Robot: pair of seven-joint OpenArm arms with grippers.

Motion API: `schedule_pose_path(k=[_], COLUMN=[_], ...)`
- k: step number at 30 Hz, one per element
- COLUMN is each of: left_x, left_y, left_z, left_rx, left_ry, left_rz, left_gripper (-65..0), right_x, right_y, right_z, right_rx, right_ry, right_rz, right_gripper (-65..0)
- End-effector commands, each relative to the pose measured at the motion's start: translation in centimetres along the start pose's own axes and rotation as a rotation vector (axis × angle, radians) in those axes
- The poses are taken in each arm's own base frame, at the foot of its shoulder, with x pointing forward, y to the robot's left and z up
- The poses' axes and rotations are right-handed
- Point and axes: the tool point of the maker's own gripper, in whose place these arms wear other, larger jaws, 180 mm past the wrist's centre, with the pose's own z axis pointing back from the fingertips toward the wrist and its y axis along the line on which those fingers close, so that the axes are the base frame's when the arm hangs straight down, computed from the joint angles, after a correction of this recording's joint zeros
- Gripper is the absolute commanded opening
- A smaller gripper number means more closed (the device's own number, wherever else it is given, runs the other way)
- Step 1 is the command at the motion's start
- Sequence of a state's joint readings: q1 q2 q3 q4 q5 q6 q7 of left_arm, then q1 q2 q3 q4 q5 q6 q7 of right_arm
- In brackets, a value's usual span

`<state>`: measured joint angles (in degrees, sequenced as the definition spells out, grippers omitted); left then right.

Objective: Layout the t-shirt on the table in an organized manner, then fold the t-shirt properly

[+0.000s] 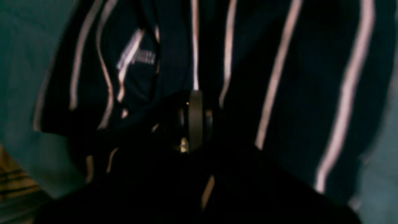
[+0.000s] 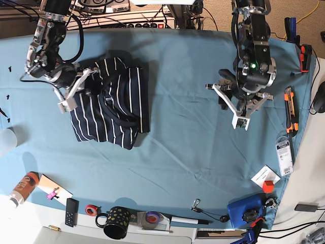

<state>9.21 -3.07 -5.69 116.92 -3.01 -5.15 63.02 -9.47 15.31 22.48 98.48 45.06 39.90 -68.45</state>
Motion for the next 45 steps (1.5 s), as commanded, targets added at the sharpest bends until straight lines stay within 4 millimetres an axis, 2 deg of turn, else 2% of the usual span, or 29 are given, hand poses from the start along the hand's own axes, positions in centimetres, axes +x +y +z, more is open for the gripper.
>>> schedule_pose_path(k=[1,2,3,9,13,16,20,26,32,37,45], left_x=[1.0,0.9,0.7,-0.7,-2.8,-4.5,-6.6,-9.8,-15.2,-18.3,-24.0], left_y=[0.5,0.7,1.1,2.8,3.6,5.1,6.2,8.4,7.3,6.8,5.9], left_z=[0.7,1.0,1.3,2.9,3.5,4.2,5.5,8.6,10.5,12.3,16.3], left_rx=[0.012,0.021,0.034,0.118,0.103,0.099,0.059,0.111,0.063,0.063,0.054], left_ry=[-0.045,-0.046,-0.046,-0.029,0.008,0.041,0.063,0.112,0.294,0.351,0.536], left_rz=[-0.013,-0.022,-0.035,-0.069,-0.010,0.032,0.118,0.190,0.144,0.149,0.156], left_gripper=[-56.8,-63.5,-65.0,-65.0,-65.0,-65.0,-65.0,-65.0,-65.0,-65.0,-65.0], right_x=[2.5,3.3,3.8,4.5,4.2,3.1,1.0,-2.1,-5.4,-8.6,-14.5], right_y=[-0.4,-0.4,-0.4,-0.6,-0.7,0.3,2.1,4.1,4.9,5.7,5.8], right_z=[1.4,2.2,3.0,6.2,6.8,7.0,7.6,8.8,9.5,10.5,12.8], right_rx=[-0.011,-0.016,-0.019,-0.046,-0.039,0.006,0.058,0.065,0.075,0.083,0.027], right_ry=[-0.081,-0.108,-0.125,-0.129,-0.144,-0.137,-0.105,-0.015,0.076,0.165,0.372], right_rz=[0.029,0.031,0.034,0.046,0.024,0.004,-0.012,0.005,-0.031,-0.073,-0.103], right_gripper=[-65.0,-65.0,-65.0,-65.0,-65.0,-65.0,-65.0,-65.0,-65.0,-65.0,-65.0])
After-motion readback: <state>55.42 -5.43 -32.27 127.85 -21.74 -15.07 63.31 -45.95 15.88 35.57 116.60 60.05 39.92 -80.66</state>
